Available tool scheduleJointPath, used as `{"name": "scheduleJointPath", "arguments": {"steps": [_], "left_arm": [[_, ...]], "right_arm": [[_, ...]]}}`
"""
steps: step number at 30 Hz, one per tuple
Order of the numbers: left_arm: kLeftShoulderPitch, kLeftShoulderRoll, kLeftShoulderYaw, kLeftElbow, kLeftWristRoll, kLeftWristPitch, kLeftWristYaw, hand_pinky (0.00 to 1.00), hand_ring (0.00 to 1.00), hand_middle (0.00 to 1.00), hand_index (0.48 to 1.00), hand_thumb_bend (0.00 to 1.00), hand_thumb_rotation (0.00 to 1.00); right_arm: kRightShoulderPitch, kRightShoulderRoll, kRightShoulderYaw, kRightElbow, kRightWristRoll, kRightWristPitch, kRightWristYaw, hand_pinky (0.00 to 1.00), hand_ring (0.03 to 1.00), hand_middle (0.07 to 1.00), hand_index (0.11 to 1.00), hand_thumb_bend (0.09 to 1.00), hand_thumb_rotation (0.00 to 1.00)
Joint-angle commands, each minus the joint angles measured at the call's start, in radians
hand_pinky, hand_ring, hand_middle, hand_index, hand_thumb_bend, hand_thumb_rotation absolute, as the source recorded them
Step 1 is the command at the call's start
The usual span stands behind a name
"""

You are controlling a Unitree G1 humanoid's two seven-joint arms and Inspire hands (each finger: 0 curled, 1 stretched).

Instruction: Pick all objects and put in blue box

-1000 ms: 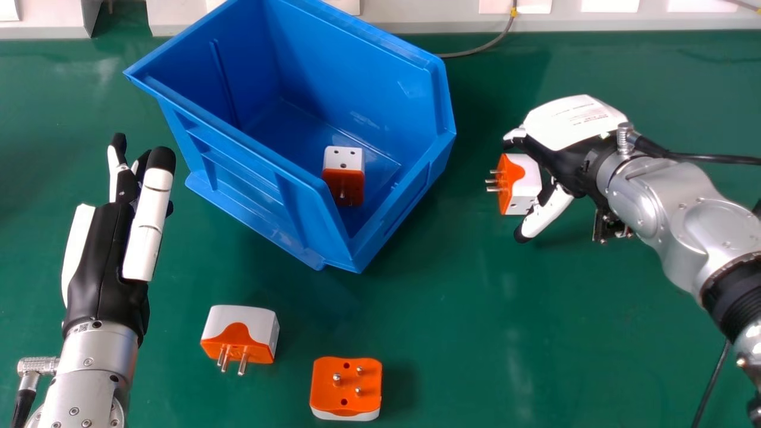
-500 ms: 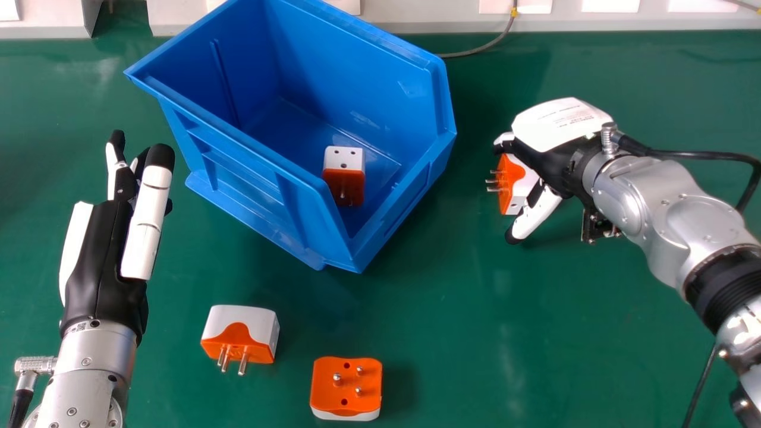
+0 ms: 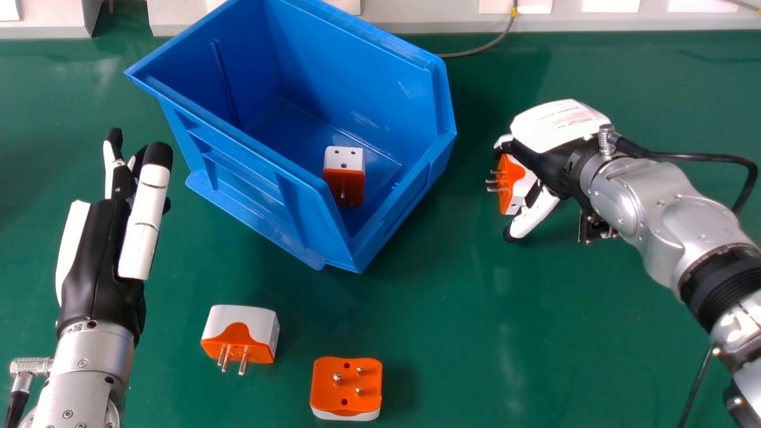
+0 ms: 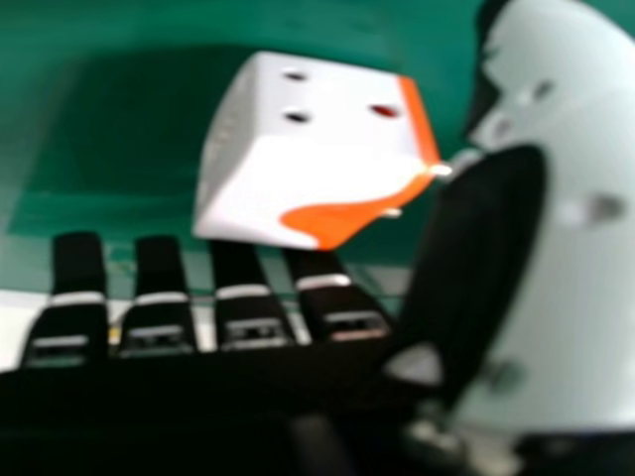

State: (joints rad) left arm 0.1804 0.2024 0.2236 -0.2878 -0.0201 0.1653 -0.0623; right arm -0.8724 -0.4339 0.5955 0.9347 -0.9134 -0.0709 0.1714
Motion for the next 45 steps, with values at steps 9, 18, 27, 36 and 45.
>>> {"name": "scheduleJointPath", "arguments": {"steps": [9, 18, 27, 36, 45], "left_arm": [[0.01, 0.011, 0.025, -0.025, -0.015, -0.004, -0.015, 0.91, 0.98, 0.98, 1.0, 0.66, 1.0], [0.024, 0.011, 0.03, -0.045, -0.019, 0.001, -0.023, 0.9, 0.98, 0.98, 1.0, 0.65, 1.0], [0.034, 0.015, 0.034, -0.067, -0.024, 0.014, -0.028, 0.91, 0.98, 0.98, 1.0, 0.64, 1.0], [0.041, 0.016, 0.041, -0.061, -0.023, 0.005, -0.03, 0.9, 0.98, 0.98, 1.0, 0.62, 1.0], [0.059, 0.012, 0.043, -0.08, -0.021, 0.004, -0.028, 0.9, 0.98, 0.98, 1.0, 0.62, 1.0]], "right_arm": [[-0.037, -0.02, 0.007, -0.003, -0.007, 0.007, -0.027, 0.79, 0.877, 0.869, 0.828, 0.548, 0.33], [-0.04, -0.029, 0.015, -0.003, -0.005, 0.006, -0.02, 0.79, 0.872, 0.86, 0.823, 0.527, 0.29], [-0.044, -0.026, 0.029, 0.012, -0.013, 0.01, -0.035, 0.78, 0.862, 0.851, 0.812, 0.511, 0.25], [-0.058, 0.001, 0.056, 0.093, -0.026, 0.015, -0.141, 0.6, 0.689, 0.705, 0.677, 0.589, 0.1], [-0.045, -0.025, 0.081, 0.135, -0.047, -0.066, -0.307, 0.47, 0.545, 0.58, 0.575, 0.55, 0.05]]}}
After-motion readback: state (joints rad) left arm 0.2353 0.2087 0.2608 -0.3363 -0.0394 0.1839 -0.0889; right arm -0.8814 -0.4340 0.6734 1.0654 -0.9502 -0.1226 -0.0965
